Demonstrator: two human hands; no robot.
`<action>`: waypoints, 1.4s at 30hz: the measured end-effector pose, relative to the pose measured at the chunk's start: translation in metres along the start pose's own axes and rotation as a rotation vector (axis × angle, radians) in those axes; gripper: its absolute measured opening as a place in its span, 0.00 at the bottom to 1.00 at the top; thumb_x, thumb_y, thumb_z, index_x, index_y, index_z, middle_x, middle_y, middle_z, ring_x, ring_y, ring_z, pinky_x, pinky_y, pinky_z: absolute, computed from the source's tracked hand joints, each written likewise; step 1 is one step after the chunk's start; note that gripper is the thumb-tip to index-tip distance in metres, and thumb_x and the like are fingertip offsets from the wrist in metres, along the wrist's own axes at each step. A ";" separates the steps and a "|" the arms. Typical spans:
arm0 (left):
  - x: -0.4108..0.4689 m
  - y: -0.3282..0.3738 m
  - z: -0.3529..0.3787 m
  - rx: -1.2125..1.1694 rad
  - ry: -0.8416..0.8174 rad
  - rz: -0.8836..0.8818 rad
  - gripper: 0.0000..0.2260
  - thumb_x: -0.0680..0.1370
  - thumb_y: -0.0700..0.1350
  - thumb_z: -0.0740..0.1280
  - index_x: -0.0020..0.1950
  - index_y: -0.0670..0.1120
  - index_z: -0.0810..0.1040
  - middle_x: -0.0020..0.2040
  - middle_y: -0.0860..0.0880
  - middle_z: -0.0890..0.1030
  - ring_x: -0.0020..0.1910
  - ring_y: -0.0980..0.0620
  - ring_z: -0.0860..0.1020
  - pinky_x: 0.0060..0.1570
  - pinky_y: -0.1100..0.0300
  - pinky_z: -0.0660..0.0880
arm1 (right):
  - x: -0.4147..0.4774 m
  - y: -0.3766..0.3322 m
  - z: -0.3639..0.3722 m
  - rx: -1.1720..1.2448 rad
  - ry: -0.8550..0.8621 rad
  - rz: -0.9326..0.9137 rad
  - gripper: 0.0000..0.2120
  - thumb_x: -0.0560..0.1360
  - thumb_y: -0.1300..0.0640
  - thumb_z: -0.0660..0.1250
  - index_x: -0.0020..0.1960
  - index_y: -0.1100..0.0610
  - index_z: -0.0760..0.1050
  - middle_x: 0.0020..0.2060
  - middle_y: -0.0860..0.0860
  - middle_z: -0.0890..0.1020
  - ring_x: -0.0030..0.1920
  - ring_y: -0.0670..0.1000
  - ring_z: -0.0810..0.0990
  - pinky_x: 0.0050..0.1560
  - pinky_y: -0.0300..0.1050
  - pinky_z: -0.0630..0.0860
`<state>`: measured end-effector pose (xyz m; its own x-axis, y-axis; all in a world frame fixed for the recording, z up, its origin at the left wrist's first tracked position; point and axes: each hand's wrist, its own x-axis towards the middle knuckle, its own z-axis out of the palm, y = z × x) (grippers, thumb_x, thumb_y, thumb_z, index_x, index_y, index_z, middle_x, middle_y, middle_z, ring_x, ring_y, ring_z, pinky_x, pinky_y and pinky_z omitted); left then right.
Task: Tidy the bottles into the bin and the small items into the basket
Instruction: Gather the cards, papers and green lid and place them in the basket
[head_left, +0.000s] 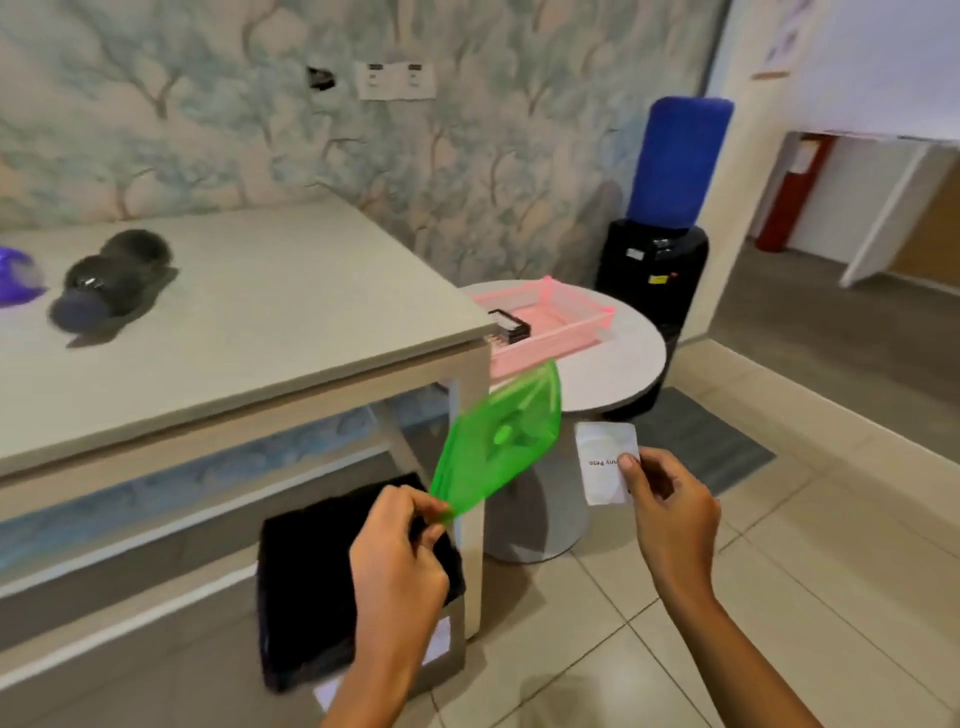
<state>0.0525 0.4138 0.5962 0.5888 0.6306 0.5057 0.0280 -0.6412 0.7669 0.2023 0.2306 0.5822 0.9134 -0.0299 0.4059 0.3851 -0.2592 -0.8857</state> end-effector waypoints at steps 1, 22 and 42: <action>0.012 0.000 0.015 -0.015 -0.035 0.034 0.18 0.66 0.25 0.67 0.39 0.49 0.75 0.38 0.54 0.76 0.40 0.61 0.74 0.40 0.66 0.72 | 0.013 0.004 0.000 -0.018 0.034 0.012 0.04 0.75 0.57 0.69 0.49 0.56 0.81 0.40 0.47 0.84 0.40 0.40 0.80 0.38 0.23 0.72; 0.217 0.019 0.323 0.001 -0.186 0.107 0.14 0.65 0.23 0.64 0.41 0.40 0.75 0.42 0.45 0.74 0.41 0.43 0.74 0.35 0.48 0.72 | 0.279 0.118 0.018 -0.156 0.329 0.126 0.07 0.77 0.58 0.67 0.53 0.58 0.79 0.37 0.37 0.75 0.36 0.35 0.78 0.30 0.22 0.70; 0.412 -0.057 0.535 0.436 -0.154 -0.056 0.17 0.63 0.22 0.60 0.45 0.37 0.75 0.47 0.38 0.75 0.47 0.38 0.74 0.31 0.49 0.69 | 0.532 0.232 0.116 -0.047 0.008 0.086 0.08 0.76 0.57 0.69 0.52 0.59 0.81 0.36 0.33 0.76 0.39 0.24 0.75 0.30 0.18 0.67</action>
<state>0.7259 0.4763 0.5498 0.6889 0.6185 0.3779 0.3807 -0.7525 0.5374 0.7927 0.2662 0.5662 0.9416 -0.0617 0.3312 0.2988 -0.3008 -0.9057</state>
